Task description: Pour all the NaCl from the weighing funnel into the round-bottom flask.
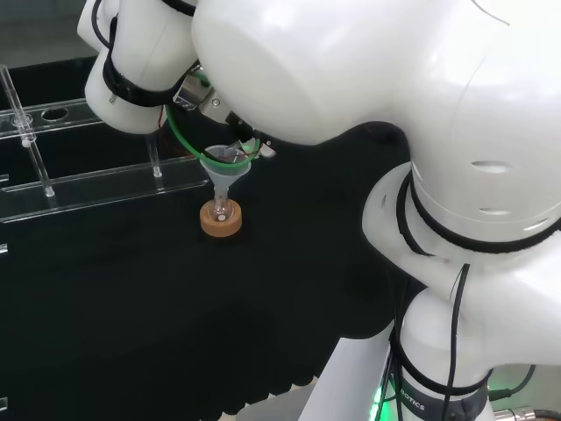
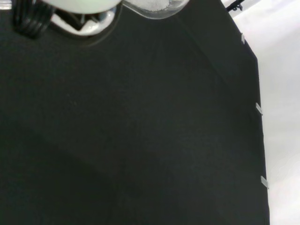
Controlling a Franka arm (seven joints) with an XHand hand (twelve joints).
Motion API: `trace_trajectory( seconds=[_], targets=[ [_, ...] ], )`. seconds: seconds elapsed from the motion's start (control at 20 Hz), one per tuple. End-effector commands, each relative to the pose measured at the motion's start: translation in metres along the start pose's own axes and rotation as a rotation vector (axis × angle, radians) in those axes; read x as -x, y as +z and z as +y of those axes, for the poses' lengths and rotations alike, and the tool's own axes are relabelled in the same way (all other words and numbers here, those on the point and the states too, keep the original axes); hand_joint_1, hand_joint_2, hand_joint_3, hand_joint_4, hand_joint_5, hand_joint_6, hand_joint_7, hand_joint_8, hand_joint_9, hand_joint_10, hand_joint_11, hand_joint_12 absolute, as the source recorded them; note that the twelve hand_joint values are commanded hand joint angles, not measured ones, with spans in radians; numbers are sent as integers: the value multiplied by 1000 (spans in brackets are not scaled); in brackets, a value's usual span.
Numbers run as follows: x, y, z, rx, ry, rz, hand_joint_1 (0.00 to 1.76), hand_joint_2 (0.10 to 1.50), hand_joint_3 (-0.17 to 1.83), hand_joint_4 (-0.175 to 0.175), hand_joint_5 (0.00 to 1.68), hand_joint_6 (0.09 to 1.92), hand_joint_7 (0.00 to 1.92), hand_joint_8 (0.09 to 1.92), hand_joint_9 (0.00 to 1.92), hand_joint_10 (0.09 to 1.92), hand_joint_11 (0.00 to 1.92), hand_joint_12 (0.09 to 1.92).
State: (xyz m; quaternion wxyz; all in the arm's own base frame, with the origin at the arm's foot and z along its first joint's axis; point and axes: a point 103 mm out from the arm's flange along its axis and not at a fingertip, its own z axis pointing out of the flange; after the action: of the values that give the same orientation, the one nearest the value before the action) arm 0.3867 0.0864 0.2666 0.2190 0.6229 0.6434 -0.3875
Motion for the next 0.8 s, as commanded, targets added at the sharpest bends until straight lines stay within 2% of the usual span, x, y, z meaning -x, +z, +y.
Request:
trace_trajectory(
  seconds=[0.05,0.8],
  targets=[
    [-1,-1,-1,7,1,-52,1135,667,587,175,1346,510,750,611,1203,128,995,936],
    [-11,-13,-5,51,10,-226,1135,666,588,175,1346,511,748,611,1205,125,996,937]
  ],
)
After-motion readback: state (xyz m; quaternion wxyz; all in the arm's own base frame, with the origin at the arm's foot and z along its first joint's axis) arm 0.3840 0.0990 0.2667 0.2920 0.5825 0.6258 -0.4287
